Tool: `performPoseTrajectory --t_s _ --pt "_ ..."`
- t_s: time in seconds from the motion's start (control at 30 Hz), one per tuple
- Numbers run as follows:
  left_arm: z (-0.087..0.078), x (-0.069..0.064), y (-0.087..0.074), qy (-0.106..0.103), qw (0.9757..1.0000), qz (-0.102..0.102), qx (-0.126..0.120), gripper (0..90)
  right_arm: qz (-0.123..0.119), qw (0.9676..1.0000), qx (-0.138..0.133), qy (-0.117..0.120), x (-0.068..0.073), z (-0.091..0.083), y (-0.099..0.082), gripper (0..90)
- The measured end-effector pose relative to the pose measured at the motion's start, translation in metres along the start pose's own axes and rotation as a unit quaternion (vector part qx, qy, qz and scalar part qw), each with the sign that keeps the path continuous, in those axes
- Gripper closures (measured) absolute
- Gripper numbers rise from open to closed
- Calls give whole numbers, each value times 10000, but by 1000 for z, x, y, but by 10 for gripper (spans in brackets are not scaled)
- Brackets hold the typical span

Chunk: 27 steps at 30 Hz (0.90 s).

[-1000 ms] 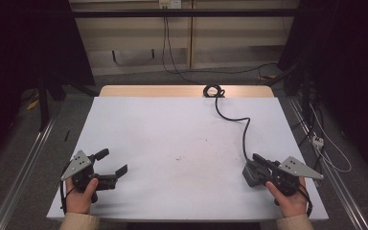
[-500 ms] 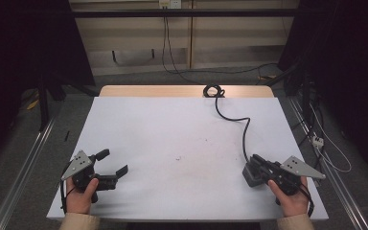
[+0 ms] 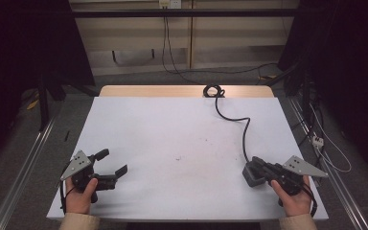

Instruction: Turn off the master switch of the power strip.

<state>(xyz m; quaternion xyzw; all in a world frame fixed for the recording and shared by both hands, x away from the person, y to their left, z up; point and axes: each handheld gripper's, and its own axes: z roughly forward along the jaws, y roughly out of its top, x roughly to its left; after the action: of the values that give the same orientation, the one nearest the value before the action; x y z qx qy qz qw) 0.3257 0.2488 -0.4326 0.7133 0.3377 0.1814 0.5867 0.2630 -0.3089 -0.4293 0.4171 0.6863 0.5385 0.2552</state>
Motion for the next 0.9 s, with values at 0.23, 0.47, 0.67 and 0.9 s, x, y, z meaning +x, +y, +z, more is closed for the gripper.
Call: performPoseTrajectory --t_s 0.23,0.47,0.67,0.9 --pt "0 0 0 -6 10000 -4 4 27 -149 9997 153 78 -5 -3 -1 900" --pt "0 0 0 -6 10000 -13 13 27 -263 9993 204 144 -14 -7 -3 900" --pt "1 0 0 -7 10000 -9 26 27 -270 9990 251 255 -17 -9 -5 900" --pt "0 1 -1 8 10000 -16 16 27 -238 9990 268 281 -20 -10 -7 900"
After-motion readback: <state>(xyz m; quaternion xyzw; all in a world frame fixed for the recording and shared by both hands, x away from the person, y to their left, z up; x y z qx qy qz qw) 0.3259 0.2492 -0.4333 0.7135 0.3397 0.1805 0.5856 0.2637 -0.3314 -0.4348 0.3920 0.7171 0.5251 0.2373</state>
